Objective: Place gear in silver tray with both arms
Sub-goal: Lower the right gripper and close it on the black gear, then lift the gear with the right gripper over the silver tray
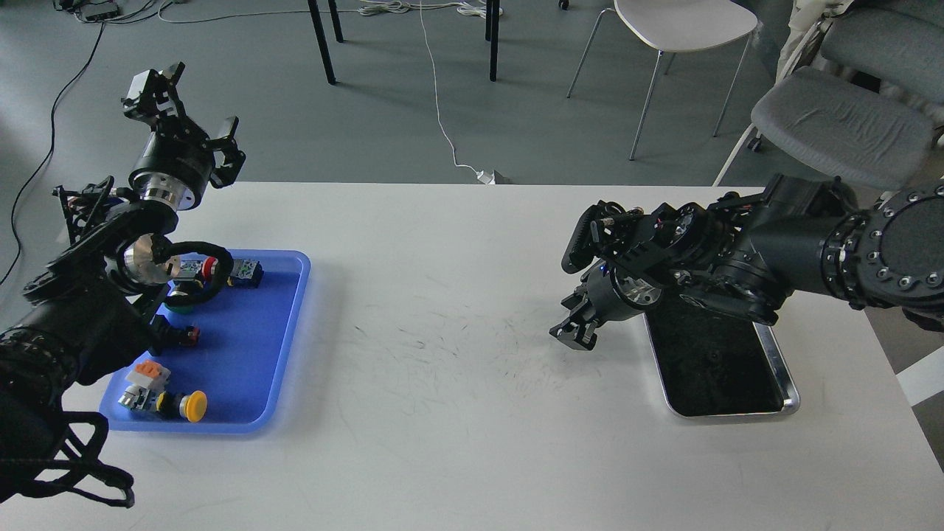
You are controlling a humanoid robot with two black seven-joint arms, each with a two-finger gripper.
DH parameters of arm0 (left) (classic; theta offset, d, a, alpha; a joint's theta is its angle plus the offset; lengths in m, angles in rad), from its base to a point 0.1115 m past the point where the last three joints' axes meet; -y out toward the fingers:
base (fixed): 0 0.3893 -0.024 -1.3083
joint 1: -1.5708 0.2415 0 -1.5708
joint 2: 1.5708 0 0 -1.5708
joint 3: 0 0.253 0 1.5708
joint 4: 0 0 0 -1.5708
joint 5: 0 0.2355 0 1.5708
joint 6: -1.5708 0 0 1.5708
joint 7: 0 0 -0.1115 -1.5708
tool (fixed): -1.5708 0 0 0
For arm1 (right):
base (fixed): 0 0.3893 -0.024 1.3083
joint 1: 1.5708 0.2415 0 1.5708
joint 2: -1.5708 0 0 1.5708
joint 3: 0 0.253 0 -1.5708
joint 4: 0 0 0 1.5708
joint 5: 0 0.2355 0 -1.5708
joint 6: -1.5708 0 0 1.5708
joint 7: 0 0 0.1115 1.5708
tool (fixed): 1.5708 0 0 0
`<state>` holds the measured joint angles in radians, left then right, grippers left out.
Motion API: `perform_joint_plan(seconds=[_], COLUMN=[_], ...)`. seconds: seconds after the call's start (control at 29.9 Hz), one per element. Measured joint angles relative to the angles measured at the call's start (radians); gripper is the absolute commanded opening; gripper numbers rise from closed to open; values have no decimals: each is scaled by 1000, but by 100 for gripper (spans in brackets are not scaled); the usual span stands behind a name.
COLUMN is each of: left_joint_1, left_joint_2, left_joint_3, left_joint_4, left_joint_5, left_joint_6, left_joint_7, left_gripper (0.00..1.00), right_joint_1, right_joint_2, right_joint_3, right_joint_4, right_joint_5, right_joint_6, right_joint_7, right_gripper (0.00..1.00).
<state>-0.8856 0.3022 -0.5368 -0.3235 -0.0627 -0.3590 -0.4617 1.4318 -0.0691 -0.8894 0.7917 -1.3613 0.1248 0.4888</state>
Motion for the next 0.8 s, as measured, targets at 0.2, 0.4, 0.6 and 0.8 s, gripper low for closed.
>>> perform_joint_plan(seconds=[0.2,0.4,0.6,0.8], left_joint_1=[0,2,7,8], left_joint_2=[0,0,-1,-2], left_joint_3=[0,0,0,0], left_joint_4=[1,1,10,14], left_joint_5=[0,0,0,0], left_joint_6=[1,1,-1,-3], left_joint_7=[0,0,-1,-1], left_gripper=[99,99,99,99], right_joint_1=[1,3,7,18], right_joint_2=[0,0,2,6], right_joint_3=[-2,-3,-5,-17], right_joint_4=[2,5,11,20], right_joint_5=[0,-1,-2,-4], right_joint_6=[13,22,24,28], right_joint_7=[0,0,0,0], right_gripper=[52,49,46,43])
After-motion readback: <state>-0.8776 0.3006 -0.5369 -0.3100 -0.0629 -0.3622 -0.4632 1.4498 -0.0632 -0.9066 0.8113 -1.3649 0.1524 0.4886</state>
